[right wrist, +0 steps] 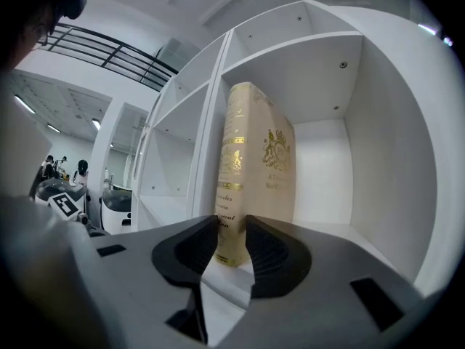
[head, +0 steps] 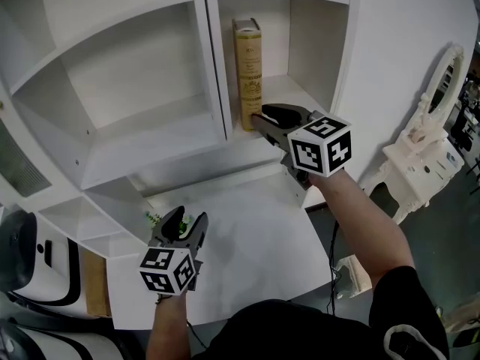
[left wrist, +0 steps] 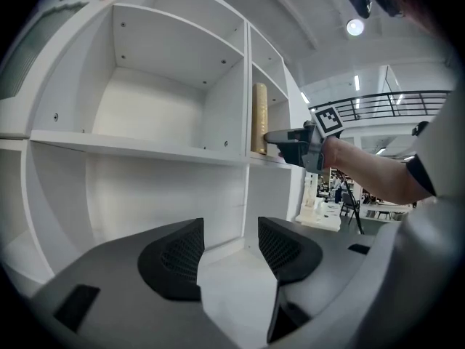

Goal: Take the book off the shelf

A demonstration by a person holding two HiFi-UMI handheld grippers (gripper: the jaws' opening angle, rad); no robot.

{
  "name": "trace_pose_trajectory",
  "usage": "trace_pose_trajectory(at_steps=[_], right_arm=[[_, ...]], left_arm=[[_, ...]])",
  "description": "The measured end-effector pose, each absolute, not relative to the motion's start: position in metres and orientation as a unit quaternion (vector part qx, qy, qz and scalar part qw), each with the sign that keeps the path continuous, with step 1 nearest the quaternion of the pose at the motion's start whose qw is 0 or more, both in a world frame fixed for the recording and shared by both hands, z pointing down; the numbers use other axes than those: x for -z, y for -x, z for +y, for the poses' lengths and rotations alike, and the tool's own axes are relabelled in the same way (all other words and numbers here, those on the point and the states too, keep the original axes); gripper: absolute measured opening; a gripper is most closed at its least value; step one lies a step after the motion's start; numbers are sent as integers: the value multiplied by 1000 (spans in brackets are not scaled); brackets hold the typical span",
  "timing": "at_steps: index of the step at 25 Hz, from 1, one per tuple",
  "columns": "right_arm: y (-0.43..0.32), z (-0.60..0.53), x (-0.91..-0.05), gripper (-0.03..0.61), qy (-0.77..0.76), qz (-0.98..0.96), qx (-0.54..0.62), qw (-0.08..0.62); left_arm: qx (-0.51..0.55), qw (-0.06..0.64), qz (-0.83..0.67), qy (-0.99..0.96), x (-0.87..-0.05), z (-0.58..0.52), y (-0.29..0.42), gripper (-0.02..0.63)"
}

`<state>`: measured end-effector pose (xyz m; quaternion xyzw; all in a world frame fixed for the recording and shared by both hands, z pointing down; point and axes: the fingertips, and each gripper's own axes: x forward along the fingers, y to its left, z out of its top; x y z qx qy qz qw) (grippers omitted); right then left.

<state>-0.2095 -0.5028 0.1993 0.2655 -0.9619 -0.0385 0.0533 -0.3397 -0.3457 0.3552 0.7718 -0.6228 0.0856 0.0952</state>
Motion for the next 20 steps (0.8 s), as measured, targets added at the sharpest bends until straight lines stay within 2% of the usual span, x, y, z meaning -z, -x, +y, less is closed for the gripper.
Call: trace_pose_trajectory(at_steps=[3, 6, 8, 20], right_arm=[[197, -503, -198, 132, -279, -958, 34, 53], [198, -501, -194, 240, -291, -955, 31, 48], [205, -501, -192, 270, -302, -951, 37, 48], [229, -529, -193, 282, -421, -902, 65, 68]], left_arm=[[-87, 96, -614, -778, -357, -350, 331, 233], [-88, 97, -606, -785, -358, -353, 324, 233], [-87, 98, -603, -787, -358, -354, 322, 233], [-76, 99, -607, -784, -360, -342, 341, 234]])
